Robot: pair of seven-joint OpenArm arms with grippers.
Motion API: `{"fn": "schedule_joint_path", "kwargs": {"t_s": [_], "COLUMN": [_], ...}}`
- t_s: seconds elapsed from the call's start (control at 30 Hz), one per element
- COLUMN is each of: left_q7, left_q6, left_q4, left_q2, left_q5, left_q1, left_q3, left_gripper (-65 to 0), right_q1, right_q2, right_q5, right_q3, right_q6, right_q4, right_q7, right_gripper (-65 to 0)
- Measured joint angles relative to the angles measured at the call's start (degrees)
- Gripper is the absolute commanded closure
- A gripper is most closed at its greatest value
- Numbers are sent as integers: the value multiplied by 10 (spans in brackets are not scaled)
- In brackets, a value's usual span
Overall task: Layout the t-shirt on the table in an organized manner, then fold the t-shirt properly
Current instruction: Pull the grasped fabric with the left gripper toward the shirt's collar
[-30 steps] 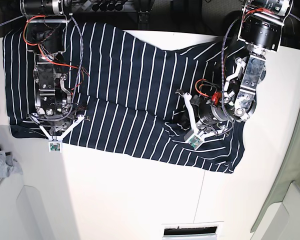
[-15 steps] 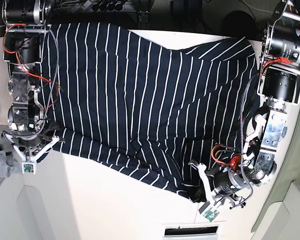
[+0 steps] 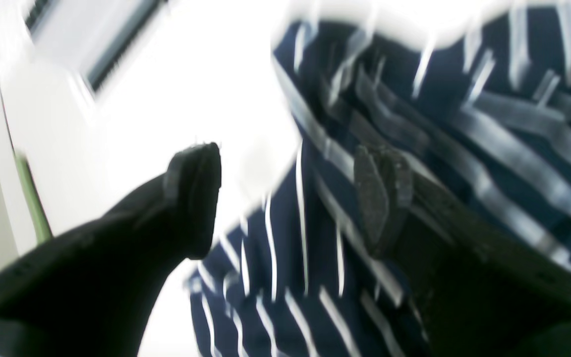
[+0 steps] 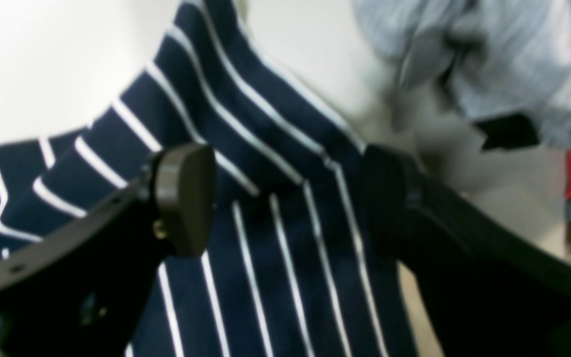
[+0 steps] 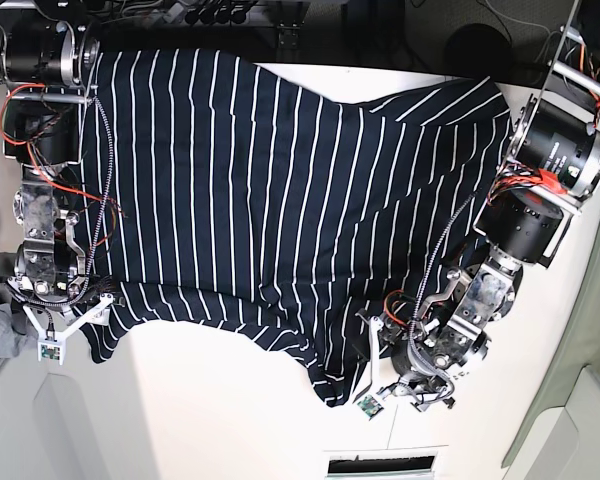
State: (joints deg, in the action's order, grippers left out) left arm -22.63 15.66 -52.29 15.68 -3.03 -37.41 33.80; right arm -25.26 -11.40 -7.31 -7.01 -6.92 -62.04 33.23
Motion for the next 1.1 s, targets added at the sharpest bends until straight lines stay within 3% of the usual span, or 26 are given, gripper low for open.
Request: {"fn": "schedule_joint_path", "kwargs": {"t_s": [0.13,0.17,0.2,0.27,0.3,0.4,0.5,0.73,0.9,1.0,1.1], "left_q7": [-49,-55,-58,-61,-64,-77,-65,-74,-69,-72,-50], "left_q6": [4,3,4,1,-14,-53,-60,-60,-37,-40,-39], "left_q4": [-90,-124,-159,-238,-285,-431,-528,-521,-507,-447,-373], "left_q2": [48,62,76,106,126,189,208,204,199,193,180], "left_q5": [-51,-56,-57,-65,-70,-64,-24,-24,-30,-23,-20], "left_q1": [63,88,116,175,207,298,375,476,515,512,490], "left_q3": [-1,-1,-1,2,2,-18,-55,-90,-87,-88,-90], "left_gripper": [-291,-264,-239,-207,-207,-205,-181,-66,-6,0,0], "right_q1": [45,61,77,100,104,126,151,124,94,70,53], "right_q2": [0,0,0,0,0,0,0,5,7,3,-3], "right_q5": [0,0,0,-8,-9,-15,-2,148,156,130,115], "right_q3": [0,0,0,1,2,2,2,4,54,79,84], "right_q6": [0,0,0,14,14,21,57,244,259,288,297], "right_q4": [-1,-1,-1,-1,-2,-17,-62,-123,-39,30,82], "right_q7": [-4,-2,0,-19,-18,-38,-31,-76,-72,-85,-108], "right_gripper": [-437,-394,-301,-26,0,0,0,0,0,0,0]}}
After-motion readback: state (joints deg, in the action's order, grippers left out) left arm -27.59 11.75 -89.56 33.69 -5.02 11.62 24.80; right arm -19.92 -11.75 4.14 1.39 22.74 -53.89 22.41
